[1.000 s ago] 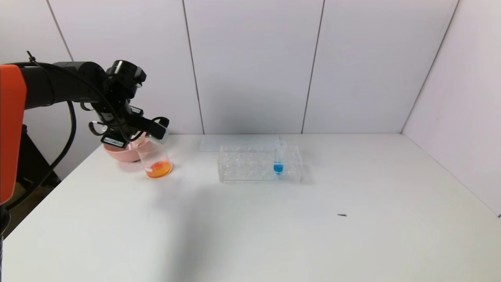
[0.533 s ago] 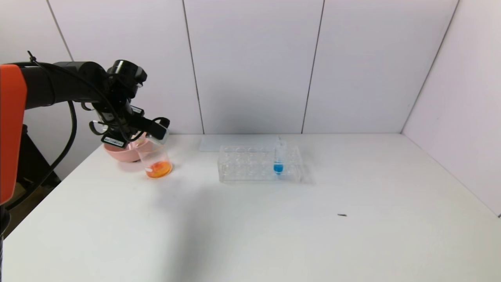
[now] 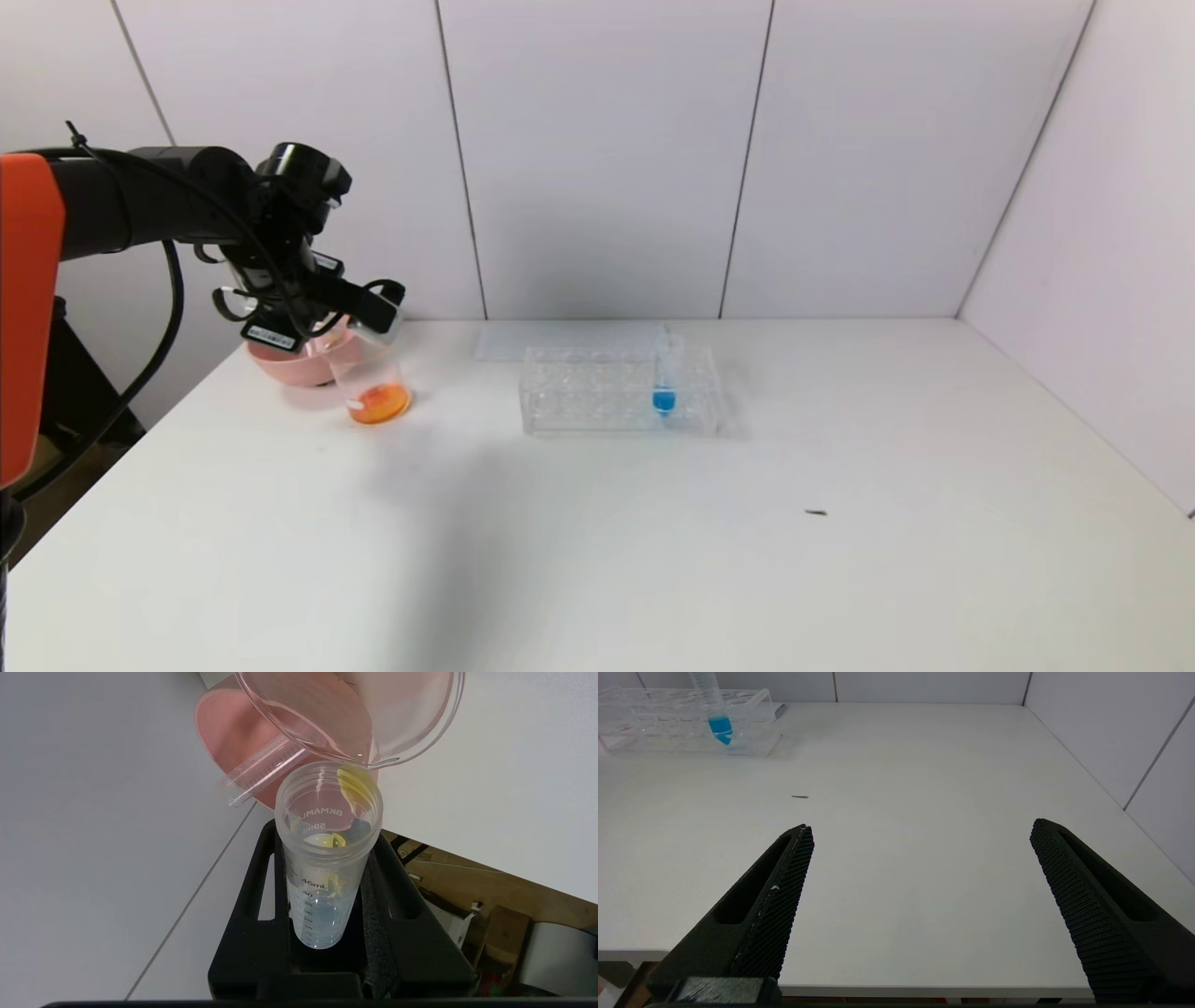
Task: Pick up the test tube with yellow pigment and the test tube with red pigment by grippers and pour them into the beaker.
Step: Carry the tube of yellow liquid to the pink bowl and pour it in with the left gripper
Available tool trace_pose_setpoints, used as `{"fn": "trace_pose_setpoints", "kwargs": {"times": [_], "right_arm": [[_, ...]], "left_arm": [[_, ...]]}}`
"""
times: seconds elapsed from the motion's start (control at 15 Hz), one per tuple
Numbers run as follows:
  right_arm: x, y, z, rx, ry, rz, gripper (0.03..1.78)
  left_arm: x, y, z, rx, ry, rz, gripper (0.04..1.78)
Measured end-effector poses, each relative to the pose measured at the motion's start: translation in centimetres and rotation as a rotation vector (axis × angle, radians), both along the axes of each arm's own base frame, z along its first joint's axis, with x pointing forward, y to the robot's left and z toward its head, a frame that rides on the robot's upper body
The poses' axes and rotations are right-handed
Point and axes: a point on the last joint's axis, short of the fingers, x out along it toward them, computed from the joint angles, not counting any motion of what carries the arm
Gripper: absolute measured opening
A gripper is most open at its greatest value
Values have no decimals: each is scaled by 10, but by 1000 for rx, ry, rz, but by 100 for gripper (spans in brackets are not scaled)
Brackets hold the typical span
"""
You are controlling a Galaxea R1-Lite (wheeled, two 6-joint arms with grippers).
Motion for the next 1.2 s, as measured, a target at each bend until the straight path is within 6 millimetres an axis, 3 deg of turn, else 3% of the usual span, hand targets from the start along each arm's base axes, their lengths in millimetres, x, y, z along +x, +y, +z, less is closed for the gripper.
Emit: {"fn": "trace_pose_setpoints", "kwargs": {"times": [1.2], "right_arm": [[0,0,0,0,0,0,170]], "left_arm": [[-6,1,9,-13,-24,20,45]]}}
